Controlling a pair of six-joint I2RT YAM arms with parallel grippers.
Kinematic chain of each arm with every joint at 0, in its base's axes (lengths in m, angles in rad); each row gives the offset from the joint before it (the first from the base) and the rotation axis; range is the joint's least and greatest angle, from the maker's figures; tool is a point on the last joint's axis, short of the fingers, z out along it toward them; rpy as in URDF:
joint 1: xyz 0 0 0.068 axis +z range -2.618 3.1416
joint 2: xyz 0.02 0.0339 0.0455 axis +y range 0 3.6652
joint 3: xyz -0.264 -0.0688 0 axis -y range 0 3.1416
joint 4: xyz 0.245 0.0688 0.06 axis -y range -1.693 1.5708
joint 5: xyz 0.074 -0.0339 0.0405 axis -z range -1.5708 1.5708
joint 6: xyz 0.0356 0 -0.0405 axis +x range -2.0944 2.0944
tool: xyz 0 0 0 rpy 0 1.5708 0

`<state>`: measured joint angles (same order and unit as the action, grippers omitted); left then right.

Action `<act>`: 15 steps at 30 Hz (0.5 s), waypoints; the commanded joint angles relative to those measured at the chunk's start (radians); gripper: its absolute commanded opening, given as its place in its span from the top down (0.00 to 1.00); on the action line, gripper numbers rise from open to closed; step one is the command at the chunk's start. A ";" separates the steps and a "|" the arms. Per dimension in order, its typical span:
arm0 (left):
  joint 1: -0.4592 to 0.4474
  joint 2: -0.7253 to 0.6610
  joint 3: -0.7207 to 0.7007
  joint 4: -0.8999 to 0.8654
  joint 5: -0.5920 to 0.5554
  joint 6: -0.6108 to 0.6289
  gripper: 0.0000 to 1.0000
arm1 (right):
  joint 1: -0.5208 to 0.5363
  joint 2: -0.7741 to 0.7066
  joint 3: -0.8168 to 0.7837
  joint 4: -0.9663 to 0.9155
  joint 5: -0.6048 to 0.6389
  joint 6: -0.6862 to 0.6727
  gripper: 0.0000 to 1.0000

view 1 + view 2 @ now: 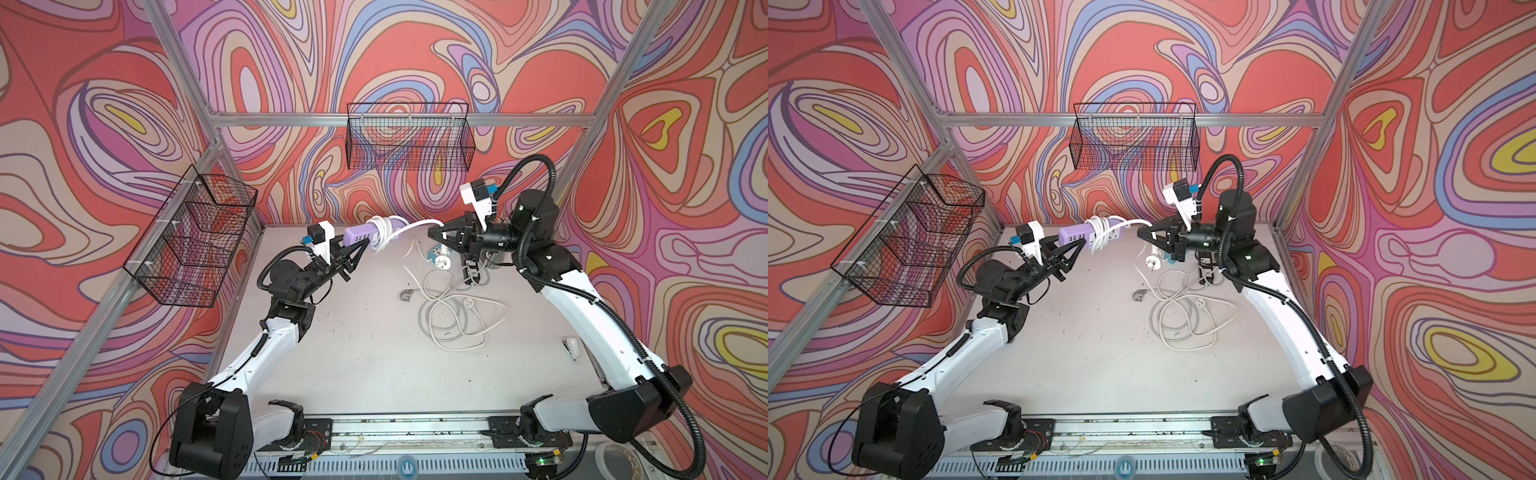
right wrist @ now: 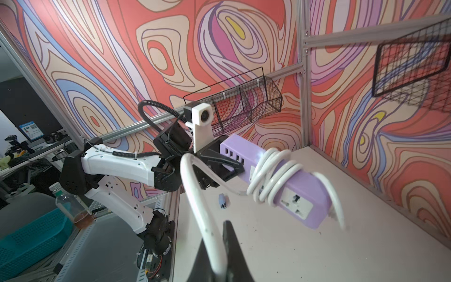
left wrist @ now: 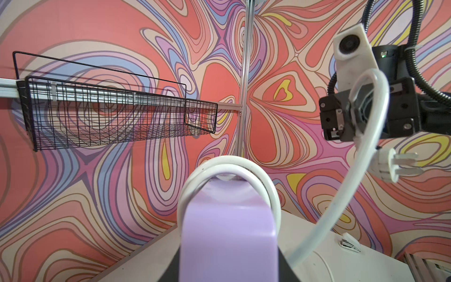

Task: Unwrap the cord wrapped around the power strip
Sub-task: Unwrap the power cord from the power strip.

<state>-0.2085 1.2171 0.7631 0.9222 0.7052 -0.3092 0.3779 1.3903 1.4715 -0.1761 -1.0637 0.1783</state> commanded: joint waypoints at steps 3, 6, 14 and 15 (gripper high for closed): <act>0.009 0.001 0.072 0.120 -0.011 -0.026 1.00 | 0.097 0.015 -0.069 -0.072 0.054 -0.060 1.00; 0.009 -0.006 0.118 0.079 -0.010 -0.004 1.00 | 0.132 0.025 -0.136 -0.030 0.062 -0.040 1.00; 0.002 -0.008 0.183 0.085 0.005 -0.045 1.00 | 0.159 0.139 -0.264 0.134 0.092 0.008 1.00; -0.001 -0.009 0.187 0.085 0.010 -0.049 1.00 | 0.159 0.166 -0.269 0.157 0.099 0.012 1.00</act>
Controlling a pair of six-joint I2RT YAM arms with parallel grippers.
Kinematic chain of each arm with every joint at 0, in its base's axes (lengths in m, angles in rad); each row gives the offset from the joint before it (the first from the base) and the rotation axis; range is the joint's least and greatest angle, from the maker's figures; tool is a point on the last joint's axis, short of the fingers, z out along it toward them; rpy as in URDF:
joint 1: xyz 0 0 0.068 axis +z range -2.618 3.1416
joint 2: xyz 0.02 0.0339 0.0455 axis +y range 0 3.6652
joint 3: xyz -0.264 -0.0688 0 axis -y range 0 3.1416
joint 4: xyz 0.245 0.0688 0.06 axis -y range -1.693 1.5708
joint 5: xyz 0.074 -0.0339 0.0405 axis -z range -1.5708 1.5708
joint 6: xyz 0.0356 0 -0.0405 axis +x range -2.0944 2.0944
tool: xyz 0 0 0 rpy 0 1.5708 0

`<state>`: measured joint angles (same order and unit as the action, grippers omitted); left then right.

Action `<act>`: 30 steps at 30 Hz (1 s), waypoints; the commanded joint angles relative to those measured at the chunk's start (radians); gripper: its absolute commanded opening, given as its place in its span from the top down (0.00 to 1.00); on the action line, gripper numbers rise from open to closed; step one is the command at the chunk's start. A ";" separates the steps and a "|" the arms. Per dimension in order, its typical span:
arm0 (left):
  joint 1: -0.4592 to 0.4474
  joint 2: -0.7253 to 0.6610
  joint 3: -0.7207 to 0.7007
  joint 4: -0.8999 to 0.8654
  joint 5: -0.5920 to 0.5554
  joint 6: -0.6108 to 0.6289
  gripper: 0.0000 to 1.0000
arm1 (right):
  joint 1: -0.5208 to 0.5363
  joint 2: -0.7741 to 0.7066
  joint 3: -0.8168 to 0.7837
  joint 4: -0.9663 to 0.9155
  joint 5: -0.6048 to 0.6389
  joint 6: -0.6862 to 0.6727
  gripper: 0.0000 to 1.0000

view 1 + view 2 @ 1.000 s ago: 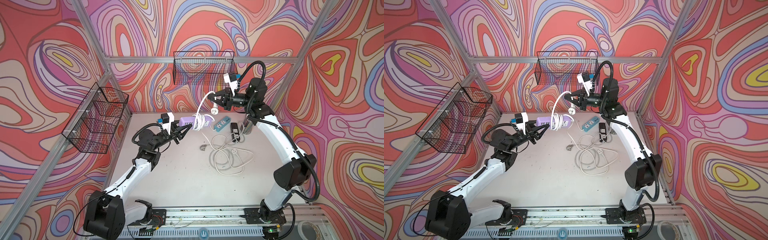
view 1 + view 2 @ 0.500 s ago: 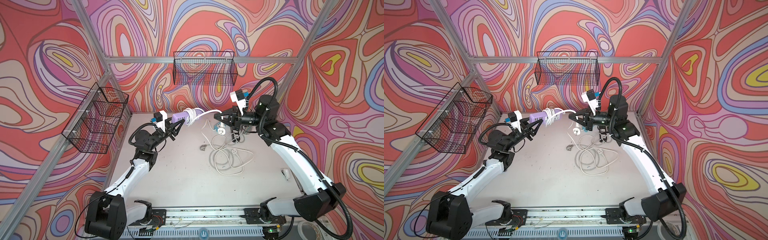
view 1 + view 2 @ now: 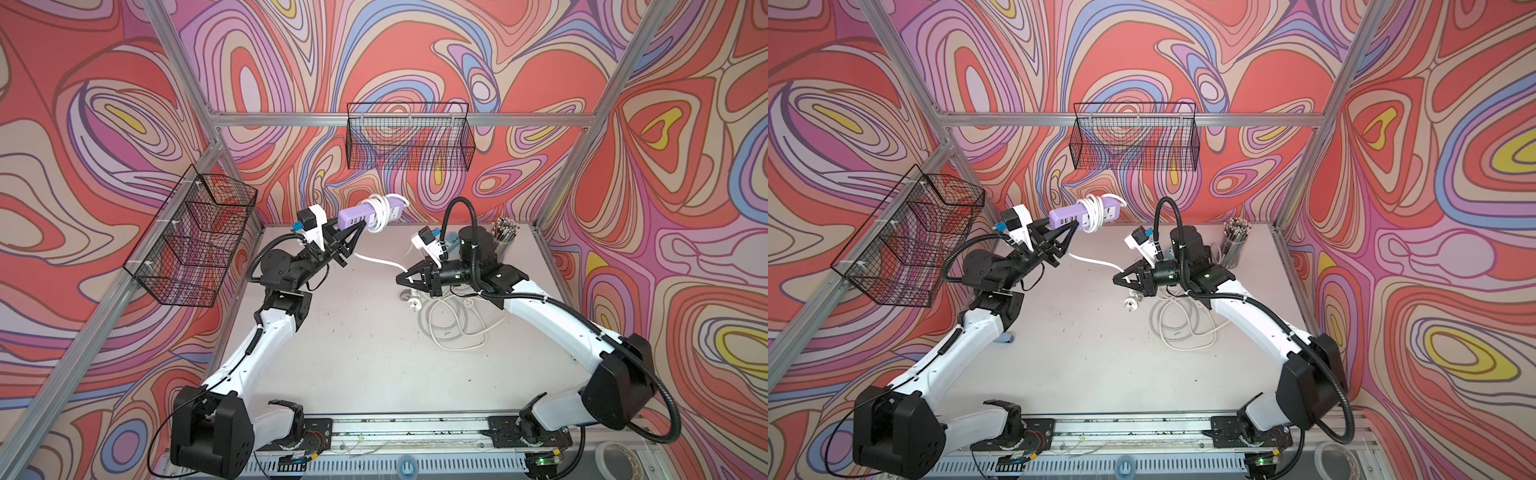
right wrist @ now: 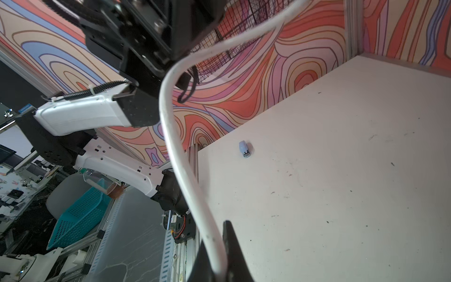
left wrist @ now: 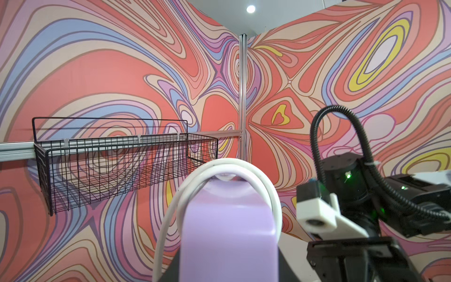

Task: Unwrap the cord wrapped around the power strip
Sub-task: Unwrap the power cord from the power strip.

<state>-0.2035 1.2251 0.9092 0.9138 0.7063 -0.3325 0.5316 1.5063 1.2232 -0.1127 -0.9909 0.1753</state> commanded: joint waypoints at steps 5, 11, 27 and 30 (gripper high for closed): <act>-0.020 -0.032 0.039 0.085 0.021 -0.027 1.00 | 0.005 0.178 -0.013 0.201 0.049 0.038 1.00; -0.023 -0.063 0.013 0.089 0.010 -0.011 1.00 | 0.005 0.293 0.007 0.297 0.075 0.073 1.00; -0.010 -0.104 -0.048 0.135 0.009 -0.033 1.00 | 0.004 0.234 -0.161 0.542 0.156 0.107 0.02; -0.011 -0.108 -0.046 0.132 0.013 -0.035 1.00 | 0.002 0.179 -0.143 0.495 0.168 0.066 0.01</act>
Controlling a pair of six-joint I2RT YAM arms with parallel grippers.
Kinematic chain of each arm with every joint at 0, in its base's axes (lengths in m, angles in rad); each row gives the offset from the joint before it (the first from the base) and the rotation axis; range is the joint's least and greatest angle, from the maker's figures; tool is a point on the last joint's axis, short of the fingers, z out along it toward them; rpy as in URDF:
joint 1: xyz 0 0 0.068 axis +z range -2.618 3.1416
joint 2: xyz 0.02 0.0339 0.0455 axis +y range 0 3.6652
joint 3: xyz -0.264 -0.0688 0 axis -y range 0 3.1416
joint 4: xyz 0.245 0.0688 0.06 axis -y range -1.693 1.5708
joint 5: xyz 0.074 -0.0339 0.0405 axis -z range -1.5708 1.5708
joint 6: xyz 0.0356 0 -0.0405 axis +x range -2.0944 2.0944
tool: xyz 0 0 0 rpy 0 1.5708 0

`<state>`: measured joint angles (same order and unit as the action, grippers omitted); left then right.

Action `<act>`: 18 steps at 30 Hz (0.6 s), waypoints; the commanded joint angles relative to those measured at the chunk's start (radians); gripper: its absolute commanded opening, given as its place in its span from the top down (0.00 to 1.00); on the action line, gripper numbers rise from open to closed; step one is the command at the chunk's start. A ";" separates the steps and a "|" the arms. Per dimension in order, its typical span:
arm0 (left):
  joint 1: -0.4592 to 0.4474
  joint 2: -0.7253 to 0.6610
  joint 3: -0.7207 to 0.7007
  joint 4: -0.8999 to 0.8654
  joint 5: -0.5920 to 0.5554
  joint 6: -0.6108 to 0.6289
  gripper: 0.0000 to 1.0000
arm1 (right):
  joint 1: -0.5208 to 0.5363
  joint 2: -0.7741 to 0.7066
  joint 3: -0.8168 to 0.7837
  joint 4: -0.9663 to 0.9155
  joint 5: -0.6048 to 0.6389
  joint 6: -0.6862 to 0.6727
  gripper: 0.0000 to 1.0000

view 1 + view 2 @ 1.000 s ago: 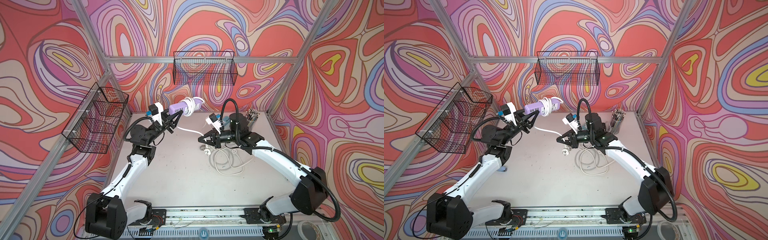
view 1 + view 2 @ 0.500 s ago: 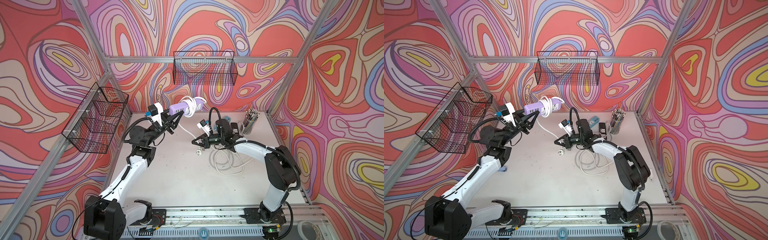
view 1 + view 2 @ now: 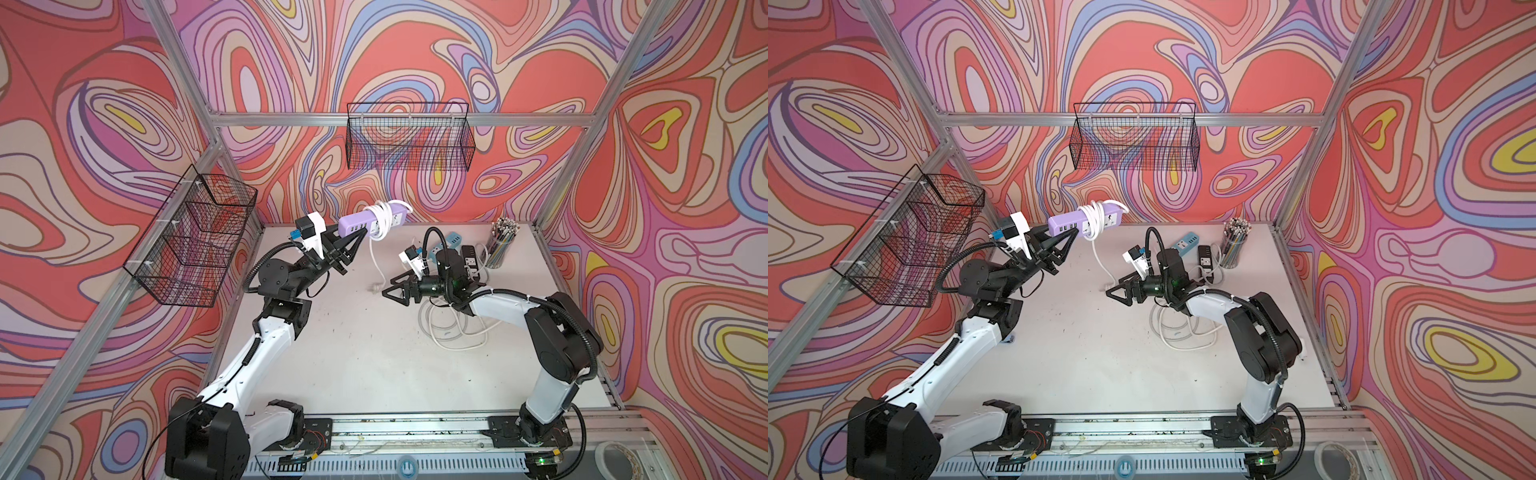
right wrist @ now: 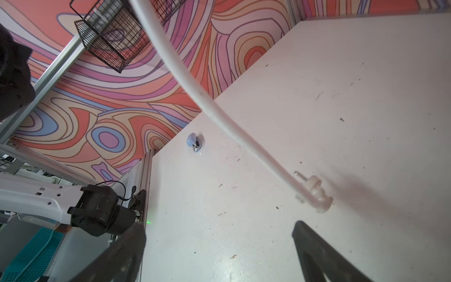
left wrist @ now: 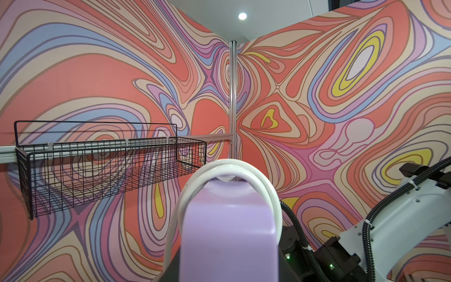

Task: Unwrap the cord wrapped around the power strip
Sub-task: Unwrap the power cord from the power strip.

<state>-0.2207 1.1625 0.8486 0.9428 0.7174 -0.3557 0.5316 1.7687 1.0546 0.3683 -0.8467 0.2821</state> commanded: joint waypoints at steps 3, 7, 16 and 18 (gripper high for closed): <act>0.006 -0.043 0.026 0.111 0.010 -0.029 1.00 | -0.001 -0.131 0.042 0.015 0.025 -0.058 0.02; 0.006 -0.028 0.050 0.140 0.018 -0.079 1.00 | -0.001 -0.151 0.055 0.103 0.043 -0.054 0.02; 0.003 -0.006 0.075 0.217 0.028 -0.176 1.00 | -0.001 -0.048 0.092 0.431 0.064 0.038 0.03; 0.003 0.000 0.075 0.233 0.030 -0.193 1.00 | -0.001 -0.011 0.118 0.500 0.053 0.084 0.04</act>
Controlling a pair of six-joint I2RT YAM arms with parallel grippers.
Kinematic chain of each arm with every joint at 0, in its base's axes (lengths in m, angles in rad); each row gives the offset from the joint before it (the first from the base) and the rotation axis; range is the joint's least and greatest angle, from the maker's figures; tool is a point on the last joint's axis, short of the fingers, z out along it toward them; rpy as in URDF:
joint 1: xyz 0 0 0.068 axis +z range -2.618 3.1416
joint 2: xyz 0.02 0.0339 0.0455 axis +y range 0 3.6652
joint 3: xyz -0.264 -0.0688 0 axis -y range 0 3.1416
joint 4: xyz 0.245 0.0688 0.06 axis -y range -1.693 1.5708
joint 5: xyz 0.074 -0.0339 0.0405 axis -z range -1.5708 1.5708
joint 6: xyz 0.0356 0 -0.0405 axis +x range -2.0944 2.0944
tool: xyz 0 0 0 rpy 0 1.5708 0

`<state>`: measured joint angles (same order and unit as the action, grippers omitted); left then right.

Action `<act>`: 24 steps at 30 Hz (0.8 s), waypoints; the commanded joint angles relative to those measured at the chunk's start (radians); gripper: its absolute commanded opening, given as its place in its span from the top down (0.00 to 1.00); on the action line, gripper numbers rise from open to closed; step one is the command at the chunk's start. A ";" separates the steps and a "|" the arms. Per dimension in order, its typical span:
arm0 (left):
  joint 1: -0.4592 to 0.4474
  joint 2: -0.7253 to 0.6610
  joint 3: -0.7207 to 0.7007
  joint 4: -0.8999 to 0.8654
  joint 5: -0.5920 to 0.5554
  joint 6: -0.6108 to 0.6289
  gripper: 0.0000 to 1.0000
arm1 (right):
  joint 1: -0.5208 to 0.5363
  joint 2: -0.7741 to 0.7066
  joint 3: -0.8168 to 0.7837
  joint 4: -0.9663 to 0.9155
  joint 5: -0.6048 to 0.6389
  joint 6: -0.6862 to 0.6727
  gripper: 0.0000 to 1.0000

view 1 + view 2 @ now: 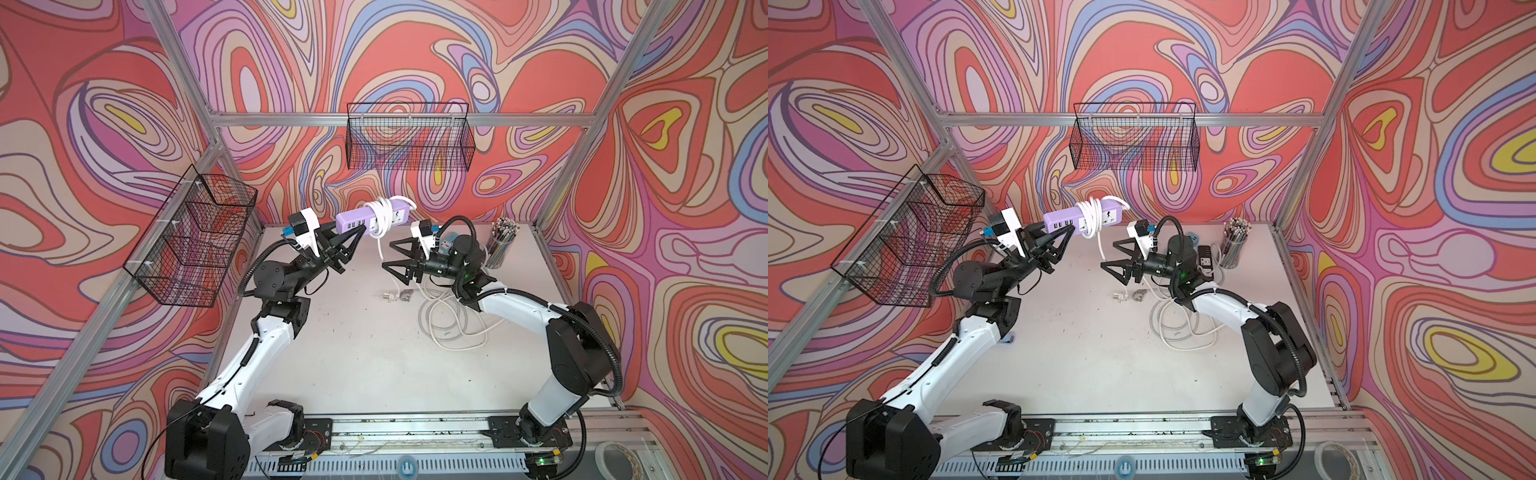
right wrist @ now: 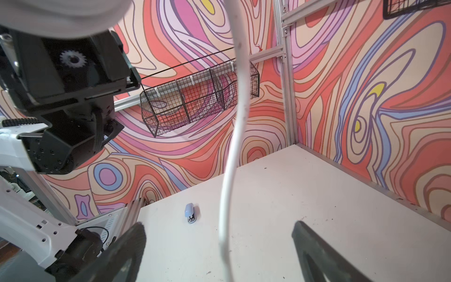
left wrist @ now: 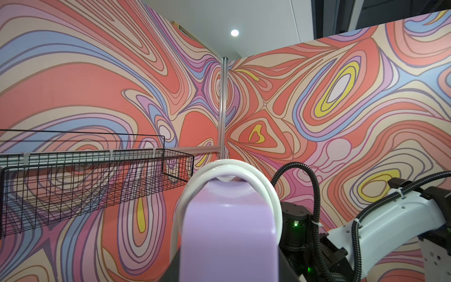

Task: Unwrap the cord wrapped around the power strip
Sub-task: Unwrap the power cord from the power strip.

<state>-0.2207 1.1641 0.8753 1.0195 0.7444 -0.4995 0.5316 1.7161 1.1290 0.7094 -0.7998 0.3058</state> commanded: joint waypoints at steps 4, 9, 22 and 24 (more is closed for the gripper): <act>0.003 0.012 0.052 0.188 0.005 -0.079 1.00 | 0.000 0.152 0.100 0.376 -0.031 0.237 0.11; 0.003 0.012 0.052 0.188 0.010 -0.077 1.00 | 0.001 0.251 0.157 0.541 -0.068 0.415 0.40; 0.003 0.025 0.041 0.201 0.018 -0.082 1.00 | -0.001 0.214 0.178 0.431 -0.096 0.397 1.00; 0.003 0.023 0.040 0.201 0.019 -0.081 1.00 | -0.002 0.211 0.180 0.426 -0.096 0.398 1.00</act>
<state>-0.2207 1.1954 0.8833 1.0962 0.7662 -0.5667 0.5316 1.9671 1.2812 1.1305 -0.8799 0.6895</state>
